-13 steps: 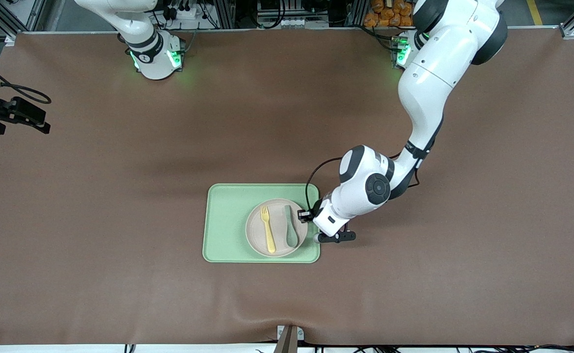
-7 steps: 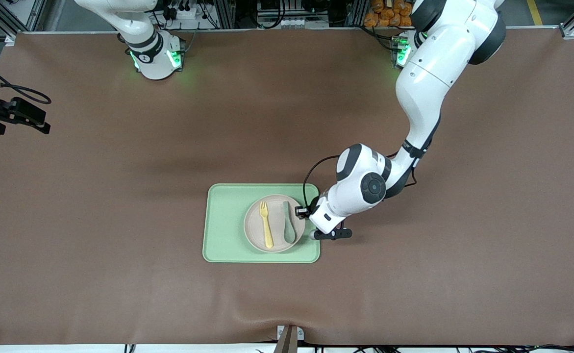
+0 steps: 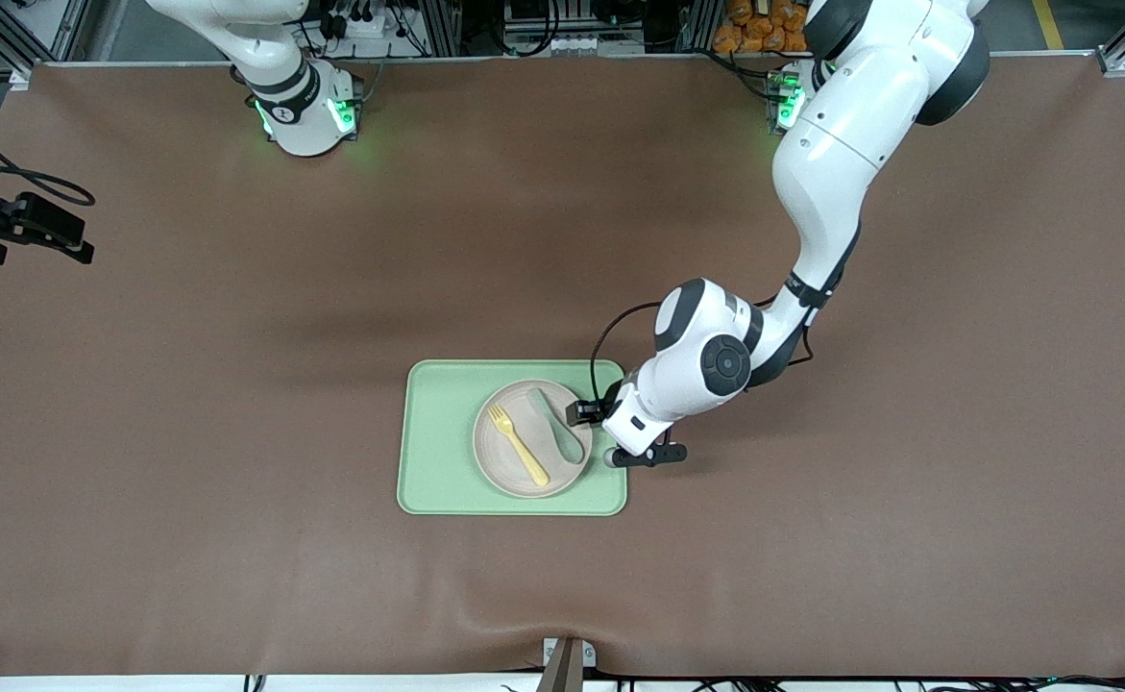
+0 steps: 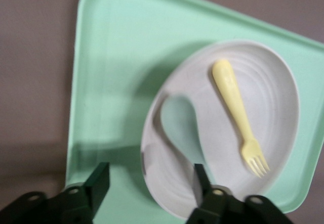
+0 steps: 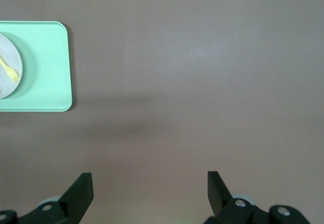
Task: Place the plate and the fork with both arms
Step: 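Carry the plate onto the green tray with the left gripper, then release the plate and withdraw the left gripper while the right gripper approaches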
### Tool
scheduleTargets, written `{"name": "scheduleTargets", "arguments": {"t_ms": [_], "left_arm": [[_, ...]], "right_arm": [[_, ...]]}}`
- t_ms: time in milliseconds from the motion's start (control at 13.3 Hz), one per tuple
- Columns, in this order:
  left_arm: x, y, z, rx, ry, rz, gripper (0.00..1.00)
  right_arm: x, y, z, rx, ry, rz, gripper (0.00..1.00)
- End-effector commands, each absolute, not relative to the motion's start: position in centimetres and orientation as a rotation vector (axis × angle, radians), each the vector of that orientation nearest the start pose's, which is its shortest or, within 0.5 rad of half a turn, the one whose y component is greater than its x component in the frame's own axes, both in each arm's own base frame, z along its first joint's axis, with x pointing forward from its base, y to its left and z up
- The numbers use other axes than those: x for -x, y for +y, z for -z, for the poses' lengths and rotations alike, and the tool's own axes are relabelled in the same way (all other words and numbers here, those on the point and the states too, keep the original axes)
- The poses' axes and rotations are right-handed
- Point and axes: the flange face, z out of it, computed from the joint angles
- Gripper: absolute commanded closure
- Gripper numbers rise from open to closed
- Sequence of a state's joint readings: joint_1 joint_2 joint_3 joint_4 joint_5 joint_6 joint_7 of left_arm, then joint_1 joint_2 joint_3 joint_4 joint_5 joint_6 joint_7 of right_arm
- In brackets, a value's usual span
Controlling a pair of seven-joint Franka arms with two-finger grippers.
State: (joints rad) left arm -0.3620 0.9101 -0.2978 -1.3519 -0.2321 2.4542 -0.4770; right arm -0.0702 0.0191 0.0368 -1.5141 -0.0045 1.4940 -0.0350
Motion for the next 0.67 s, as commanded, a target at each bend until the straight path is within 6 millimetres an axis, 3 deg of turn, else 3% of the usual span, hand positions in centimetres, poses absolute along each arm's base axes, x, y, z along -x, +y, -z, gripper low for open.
{"name": "scheduleTargets", "arguments": {"t_ms": [0, 150, 300, 450, 600], "left_arm": [[-64.7, -39.2, -27.8, 3.474, -0.107, 0.048, 0.0], [-66.3, -34.2, -33.5, 3.402, -0.106, 0.039, 0.0], [-67.3, -28.9, -37.8, 3.369, -0.092, 0.013, 0.0], [-67.8, -23.2, -41.9, 3.343, -0.045, -0.01, 0.0], [-67.1, -17.8, -45.6, 3.309, 0.034, -0.092, 0.0]], "right_arm": [[-55.7, -2.6, -62.8, 3.142, -0.016, -0.08, 0.0], [-56.1, -2.3, -62.0, 3.139, -0.026, -0.103, 0.0], [-56.6, -0.8, -61.6, 3.137, -0.072, -0.098, 0.0], [-57.9, 1.3, -59.4, 3.112, -0.141, -0.14, 0.0], [-59.3, 4.2, -57.0, 3.053, -0.261, -0.152, 0.0]]}}
